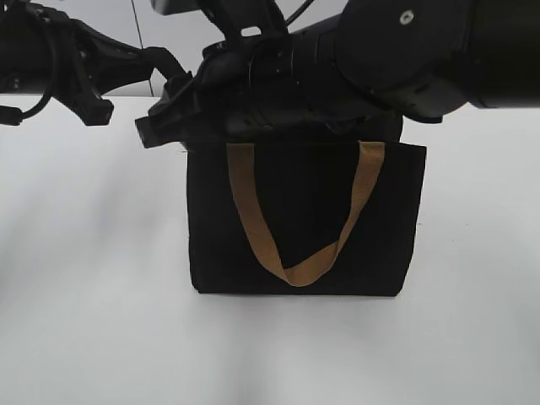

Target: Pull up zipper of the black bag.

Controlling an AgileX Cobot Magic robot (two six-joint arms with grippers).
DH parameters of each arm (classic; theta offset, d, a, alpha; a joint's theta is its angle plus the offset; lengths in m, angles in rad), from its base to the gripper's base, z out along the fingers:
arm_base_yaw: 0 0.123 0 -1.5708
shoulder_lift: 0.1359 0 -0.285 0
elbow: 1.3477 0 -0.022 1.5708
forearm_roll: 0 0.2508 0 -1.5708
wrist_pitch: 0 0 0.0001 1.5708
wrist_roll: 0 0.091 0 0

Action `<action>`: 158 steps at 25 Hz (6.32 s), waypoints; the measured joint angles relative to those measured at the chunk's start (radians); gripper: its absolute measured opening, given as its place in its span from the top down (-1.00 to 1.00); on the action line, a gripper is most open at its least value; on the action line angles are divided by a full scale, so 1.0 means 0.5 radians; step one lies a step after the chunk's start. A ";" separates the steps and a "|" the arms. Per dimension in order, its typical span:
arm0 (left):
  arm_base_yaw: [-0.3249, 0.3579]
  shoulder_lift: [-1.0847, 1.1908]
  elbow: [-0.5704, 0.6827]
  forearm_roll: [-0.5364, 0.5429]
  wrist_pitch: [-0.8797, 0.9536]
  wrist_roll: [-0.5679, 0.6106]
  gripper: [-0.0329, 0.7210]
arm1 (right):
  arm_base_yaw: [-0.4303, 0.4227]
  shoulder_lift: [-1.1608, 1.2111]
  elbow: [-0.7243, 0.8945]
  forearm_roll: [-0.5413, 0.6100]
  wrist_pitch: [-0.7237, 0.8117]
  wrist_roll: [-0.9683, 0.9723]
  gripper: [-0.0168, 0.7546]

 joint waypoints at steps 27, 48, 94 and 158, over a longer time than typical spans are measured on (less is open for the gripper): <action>0.000 -0.005 0.000 -0.106 -0.155 -0.004 0.86 | -0.080 0.166 -0.069 0.006 -0.054 0.377 0.28; 0.000 -0.006 0.000 0.445 -0.120 -0.778 0.86 | -0.142 0.051 -0.121 -0.001 0.307 0.405 0.97; 0.182 0.029 0.305 0.552 0.065 -1.615 0.86 | -1.076 -0.027 -0.529 -0.588 1.936 0.146 0.99; -1.167 -2.607 0.658 -2.702 3.432 1.466 -0.58 | -1.110 -2.938 1.344 -1.227 2.134 0.702 -0.61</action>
